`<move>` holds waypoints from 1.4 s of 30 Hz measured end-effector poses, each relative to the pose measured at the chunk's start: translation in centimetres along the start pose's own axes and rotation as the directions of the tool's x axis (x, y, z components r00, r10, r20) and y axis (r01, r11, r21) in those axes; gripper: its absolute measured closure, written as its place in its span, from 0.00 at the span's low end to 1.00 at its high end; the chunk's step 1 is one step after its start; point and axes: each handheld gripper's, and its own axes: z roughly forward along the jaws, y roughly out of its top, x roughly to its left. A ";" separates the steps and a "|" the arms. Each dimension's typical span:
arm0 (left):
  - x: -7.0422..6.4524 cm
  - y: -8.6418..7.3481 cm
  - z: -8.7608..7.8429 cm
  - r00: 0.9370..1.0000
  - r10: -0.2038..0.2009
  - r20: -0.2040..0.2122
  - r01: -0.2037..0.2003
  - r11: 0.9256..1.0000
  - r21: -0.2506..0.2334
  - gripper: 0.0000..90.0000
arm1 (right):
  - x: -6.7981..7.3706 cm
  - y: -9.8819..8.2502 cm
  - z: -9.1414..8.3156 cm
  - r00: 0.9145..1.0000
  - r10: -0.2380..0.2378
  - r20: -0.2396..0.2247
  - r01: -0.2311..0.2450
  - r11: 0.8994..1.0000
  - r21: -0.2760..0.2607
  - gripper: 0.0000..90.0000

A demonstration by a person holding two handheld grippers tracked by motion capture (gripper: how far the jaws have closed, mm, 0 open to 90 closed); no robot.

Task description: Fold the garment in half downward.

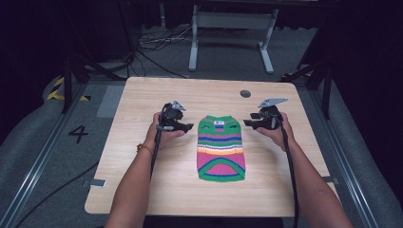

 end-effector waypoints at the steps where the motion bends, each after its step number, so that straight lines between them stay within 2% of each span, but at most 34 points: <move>1: 0.1 0.2 0.2 1.000 0.004 -0.002 -0.004 1.000 0.007 0.40 | 0.1 0.2 0.4 1.000 0.002 -0.001 -0.002 1.000 0.009 0.59; 4: 0.0 0.8 1.0 1.000 -0.007 -0.002 0.007 1.000 0.004 0.42 | 0.4 0.7 1.6 1.000 -0.002 -0.011 0.002 1.000 0.018 0.61; 7: -0.2 1.7 1.8 1.000 0.000 -0.005 0.000 1.000 0.001 0.45 | 0.5 1.1 2.7 1.000 0.002 -0.019 -0.001 1.000 0.027 0.63; 12: -0.3 2.8 2.7 0.999 -0.016 0.032 0.017 1.000 -0.022 0.48 | 0.5 1.1 4.0 1.000 0.008 -0.015 -0.007 0.999 0.045 0.66; 16: -1.0 3.3 4.4 0.998 -0.013 0.056 0.014 1.000 -0.016 0.49 | 0.2 0.9 5.0 0.999 0.037 -0.020 -0.036 0.998 0.049 0.66; 20: -1.1 3.4 5.1 0.998 -0.040 0.053 0.042 0.998 -0.038 0.52 | 0.1 0.8 5.7 0.998 0.061 -0.017 -0.061 0.998 0.031 0.66; 24: -1.0 2.8 6.0 0.997 -0.066 0.033 0.067 0.998 -0.005 0.51 | 0.1 0.8 6.4 0.998 0.057 -0.011 -0.056 0.997 0.046 0.62; 25: -0.9 2.6 6.1 0.997 -0.067 0.029 0.067 0.998 -0.007 0.50 | 0.2 0.9 6.5 0.998 0.058 -0.006 -0.057 0.997 0.049 0.62; 27: -0.8 2.4 6.2 0.995 -0.091 0.036 0.092 0.995 -0.028 0.50 | 0.3 0.9 6.6 0.999 0.047 -0.011 -0.046 0.998 0.051 0.63; 29: -0.8 2.4 6.2 0.996 -0.084 0.032 0.085 0.996 -0.026 0.51 | 0.1 0.9 6.6 0.998 0.051 -0.019 -0.050 0.997 0.053 0.63; 31: -0.9 2.4 6.2 0.997 -0.071 0.029 0.072 0.997 -0.024 0.57 | 0.1 0.9 6.6 0.998 0.052 -0.023 -0.051 0.997 0.052 0.64; 32: -1.1 2.5 6.2 0.997 -0.062 0.041 0.063 0.998 -0.020 0.57 | 0.1 1.0 6.6 0.998 0.053 -0.024 -0.051 0.997 0.054 0.66; 34: -1.3 2.7 6.2 0.998 -0.045 0.050 0.045 0.999 -0.010 0.67 | 0.2 1.1 6.6 0.998 0.054 -0.038 -0.052 0.997 0.065 0.75; 35: -1.4 2.7 6.3 0.997 -0.047 0.068 0.047 0.999 -0.009 0.73 | 0.3 1.2 6.6 0.998 0.048 -0.047 -0.044 0.997 0.067 0.81; 38: -1.5 2.8 6.3 0.995 -0.049 0.083 0.050 0.999 -0.001 0.84 | 0.4 1.2 6.6 0.996 0.058 -0.066 -0.054 0.996 0.072 0.87; 42: -2.2 2.8 6.1 0.999 -0.007 0.041 0.008 1.000 -0.012 0.91 | 0.4 1.0 6.6 0.995 0.068 -0.068 -0.064 0.996 0.056 0.93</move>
